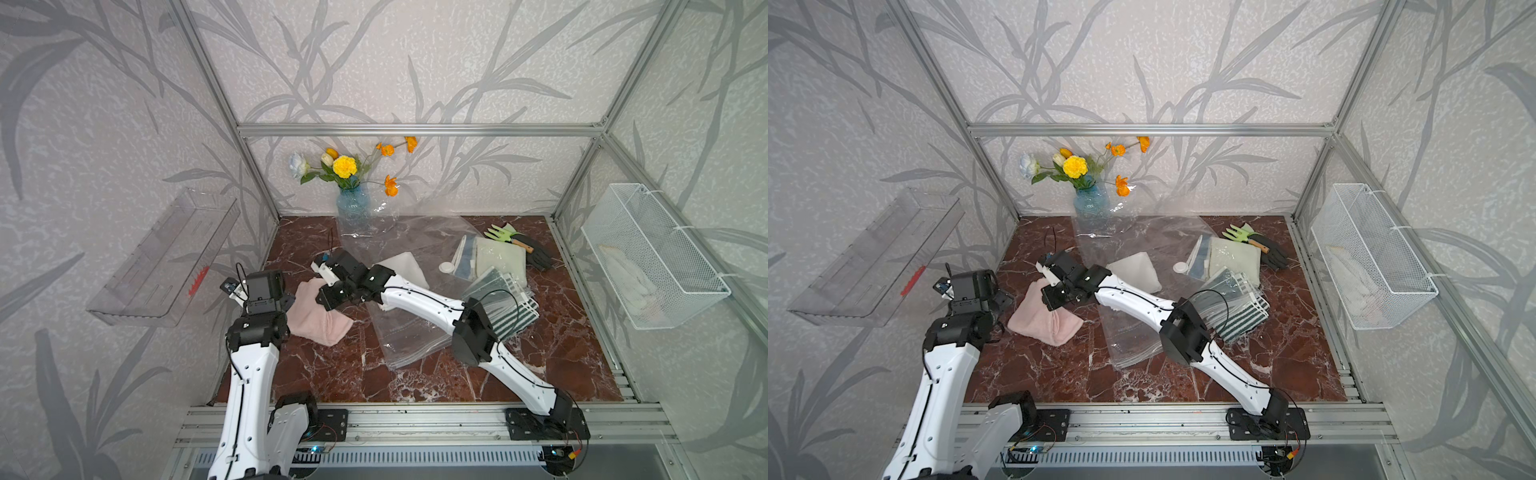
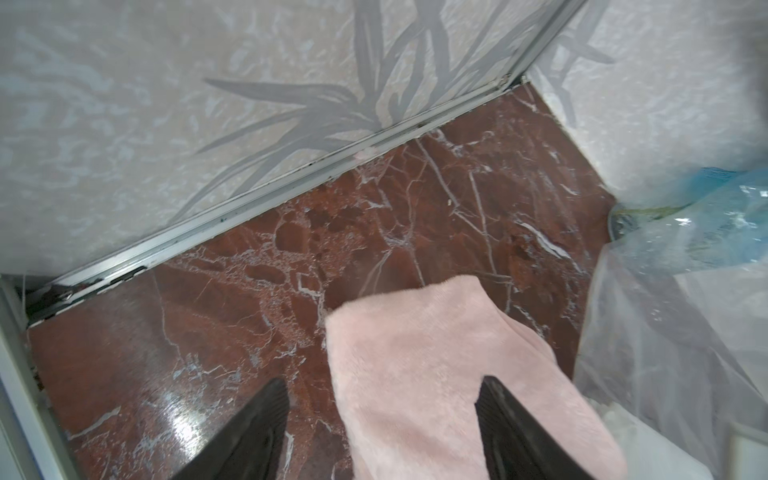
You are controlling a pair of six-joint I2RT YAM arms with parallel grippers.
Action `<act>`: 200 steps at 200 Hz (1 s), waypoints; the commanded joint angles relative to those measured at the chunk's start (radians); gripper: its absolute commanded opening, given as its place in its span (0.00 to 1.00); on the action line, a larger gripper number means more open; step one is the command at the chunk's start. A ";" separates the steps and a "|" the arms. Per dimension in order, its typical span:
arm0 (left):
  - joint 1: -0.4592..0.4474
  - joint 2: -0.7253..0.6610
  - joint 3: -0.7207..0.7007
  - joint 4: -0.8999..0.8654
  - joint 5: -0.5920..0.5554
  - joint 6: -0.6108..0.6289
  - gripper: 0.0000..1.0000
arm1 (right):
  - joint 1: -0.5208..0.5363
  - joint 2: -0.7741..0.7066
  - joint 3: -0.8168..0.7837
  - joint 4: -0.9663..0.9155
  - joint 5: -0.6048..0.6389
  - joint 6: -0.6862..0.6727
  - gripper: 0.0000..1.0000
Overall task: Place the folded towel into the vacuum bag
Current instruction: Pick up the towel from the center of the board, then place the towel in the vacuum bag.
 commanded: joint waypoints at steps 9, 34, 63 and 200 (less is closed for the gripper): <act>-0.039 0.013 0.077 -0.005 0.063 0.066 0.73 | -0.114 -0.249 -0.164 0.139 -0.157 0.080 0.00; -0.088 0.041 0.136 0.011 0.115 0.087 0.74 | -0.184 -0.427 -0.376 0.210 -0.164 0.086 0.00; -0.164 0.082 0.197 0.026 0.147 0.088 0.74 | -0.312 -0.642 -0.672 0.380 -0.222 0.204 0.00; -0.497 0.257 0.107 0.234 0.278 -0.041 0.75 | -0.133 -0.898 -1.667 0.828 0.147 0.405 0.14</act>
